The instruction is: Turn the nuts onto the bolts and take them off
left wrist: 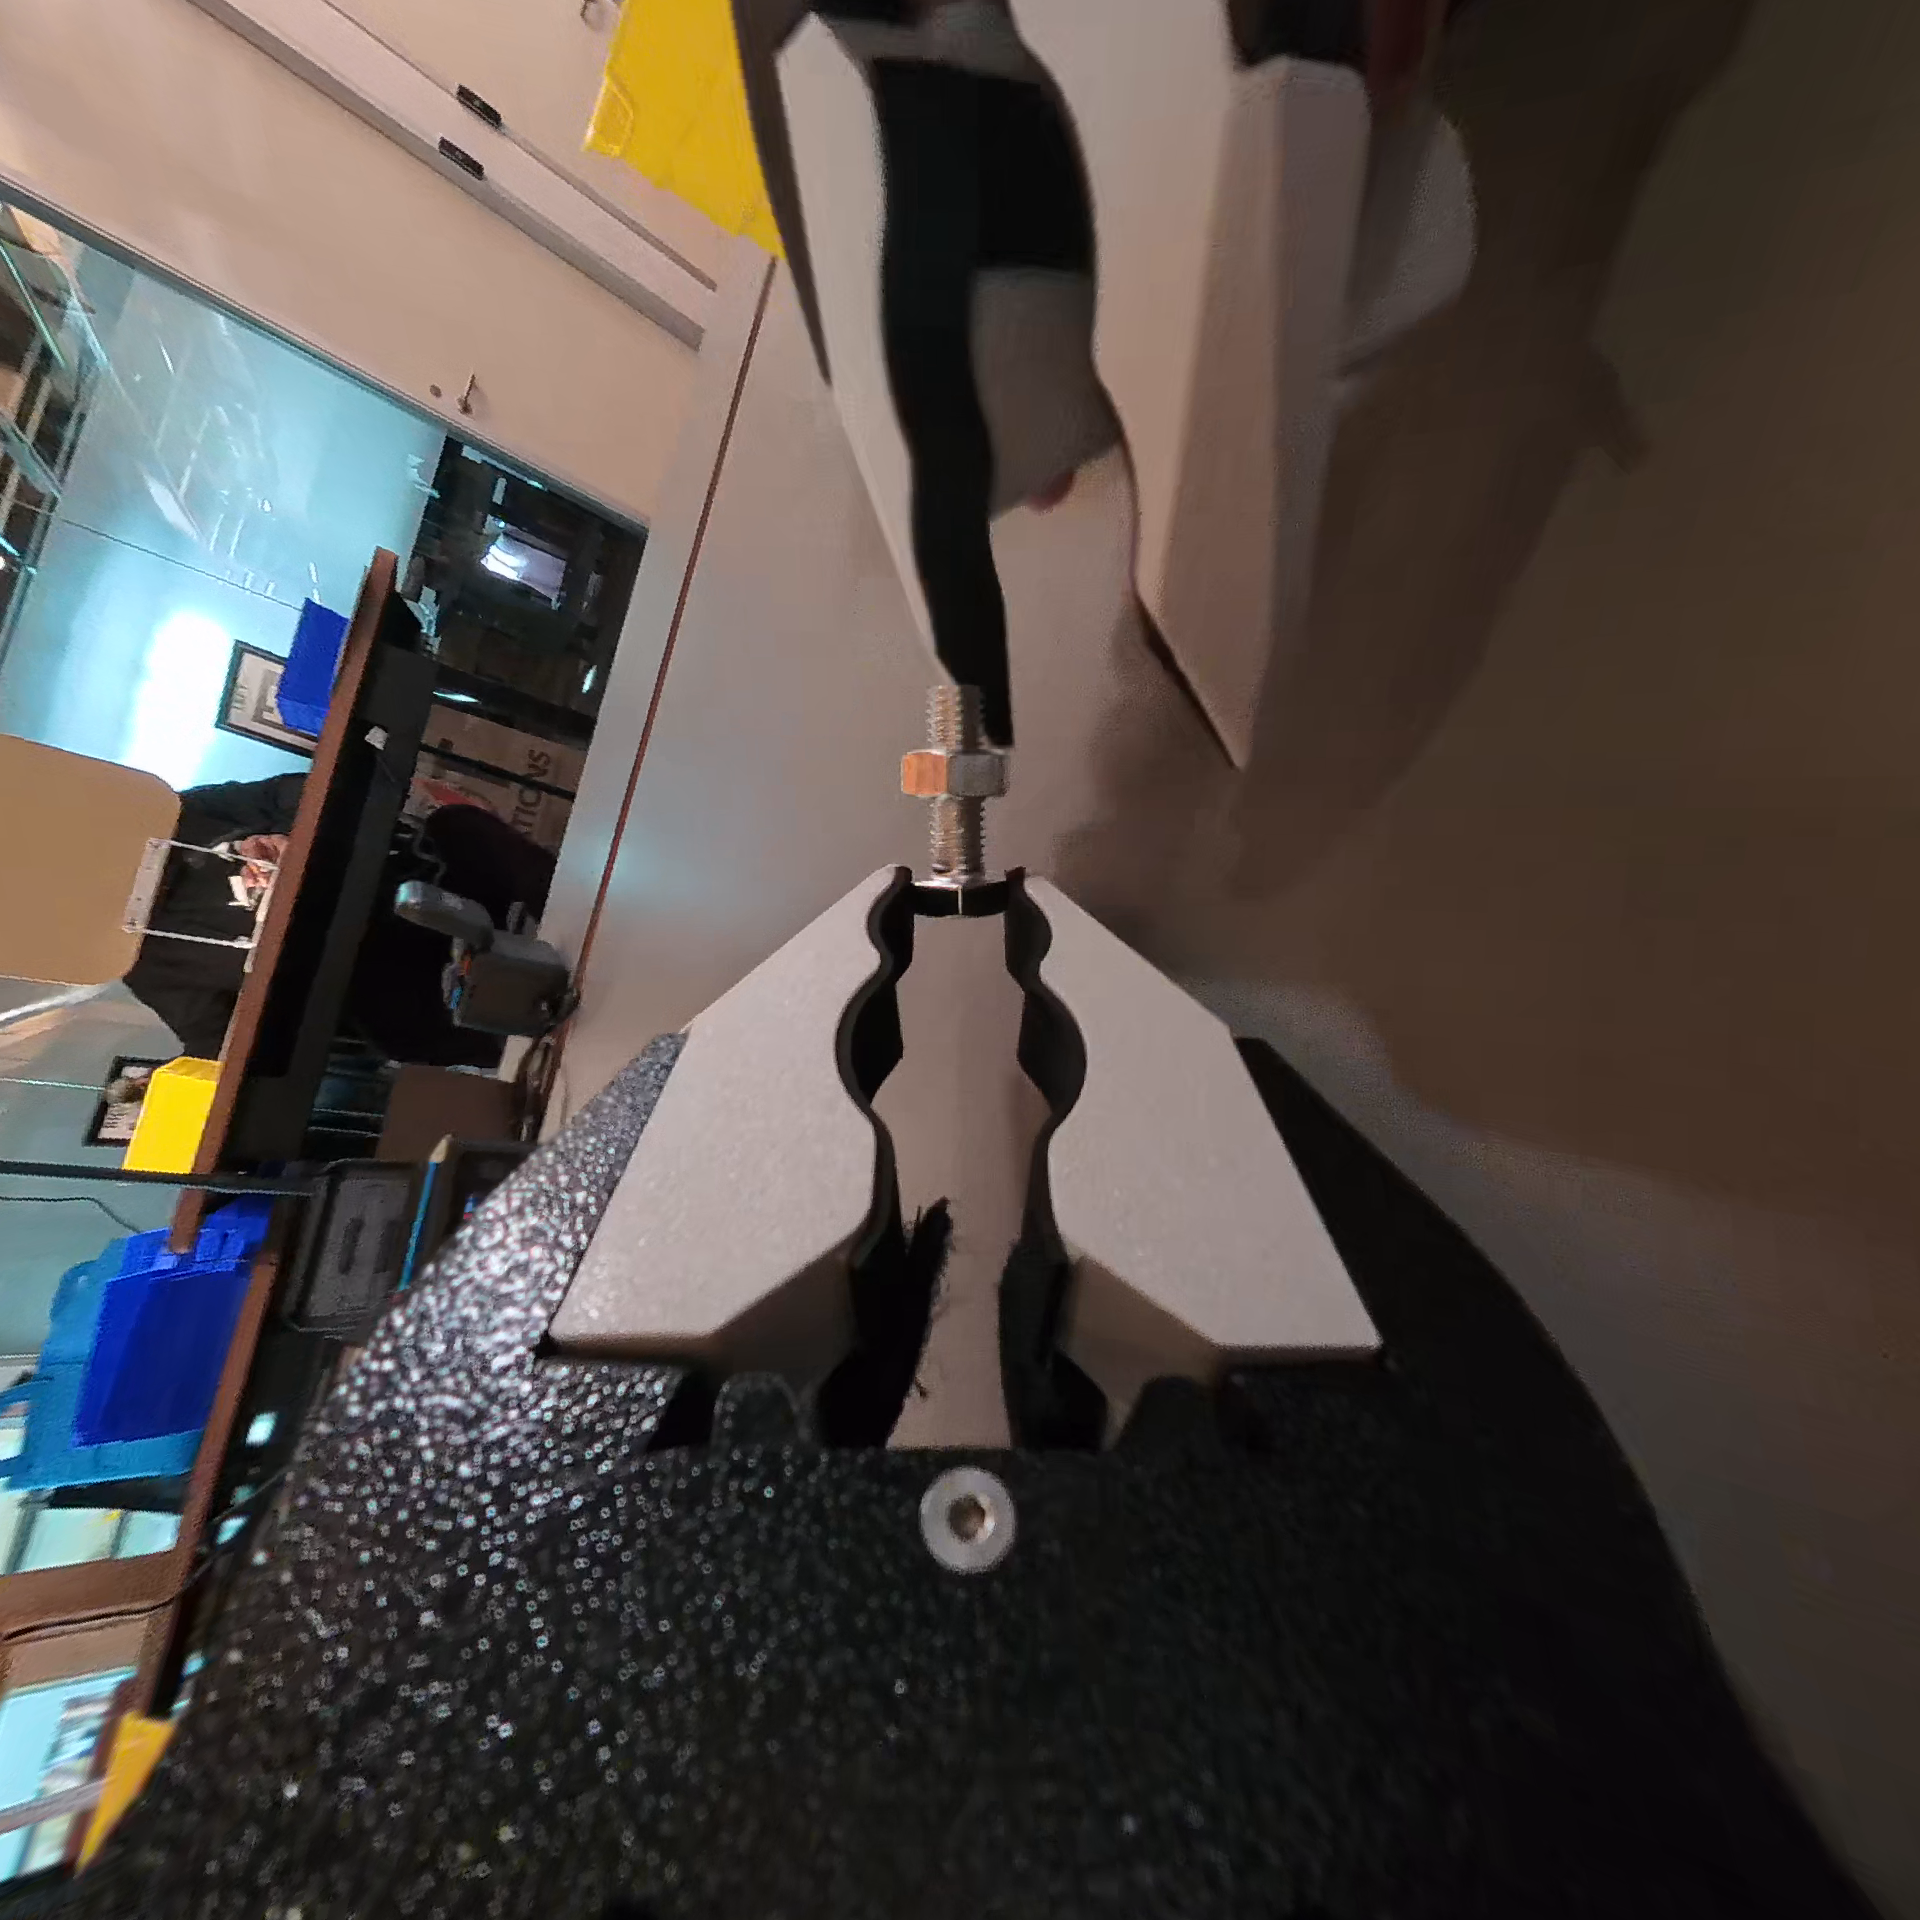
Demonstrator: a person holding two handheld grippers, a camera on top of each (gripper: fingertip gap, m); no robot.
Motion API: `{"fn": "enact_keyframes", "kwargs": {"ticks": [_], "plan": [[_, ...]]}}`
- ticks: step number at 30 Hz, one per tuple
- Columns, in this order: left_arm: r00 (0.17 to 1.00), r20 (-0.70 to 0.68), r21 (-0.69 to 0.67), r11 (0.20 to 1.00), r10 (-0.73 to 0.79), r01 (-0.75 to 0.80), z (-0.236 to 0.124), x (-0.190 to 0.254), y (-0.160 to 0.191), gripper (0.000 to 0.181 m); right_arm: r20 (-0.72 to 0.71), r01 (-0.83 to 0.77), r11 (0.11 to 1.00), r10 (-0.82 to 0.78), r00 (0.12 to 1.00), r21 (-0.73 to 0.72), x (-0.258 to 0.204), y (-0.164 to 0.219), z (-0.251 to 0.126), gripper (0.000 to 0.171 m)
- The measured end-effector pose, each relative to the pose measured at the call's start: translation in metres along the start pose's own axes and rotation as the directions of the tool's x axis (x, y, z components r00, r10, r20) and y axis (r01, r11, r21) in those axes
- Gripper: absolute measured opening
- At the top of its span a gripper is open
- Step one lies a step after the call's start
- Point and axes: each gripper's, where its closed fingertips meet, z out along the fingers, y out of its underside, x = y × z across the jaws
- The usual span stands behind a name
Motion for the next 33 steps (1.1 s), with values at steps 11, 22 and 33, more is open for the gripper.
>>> {"fn": "enact_keyframes", "kwargs": {"ticks": [11,22,33], "plan": [[0.997,-0.032,0.040,0.996,-0.074,0.075,0.001,-0.002,-0.001,0.016,-0.072,0.013,1.000,-0.011,0.997,0.026,0.008,-0.006,-0.006,0.060],[0.995,-0.038,0.042,0.994,-0.095,0.097,0.002,-0.002,-0.002,0.016,-0.062,0.047,0.996,-0.043,0.997,0.076,0.005,-0.020,-0.008,0.055],[0.994,-0.034,0.037,0.994,-0.102,0.103,0.003,-0.002,-0.002,0.016,-0.104,0.110,0.992,-0.104,0.989,0.056,0.006,-0.024,-0.004,0.059]]}}
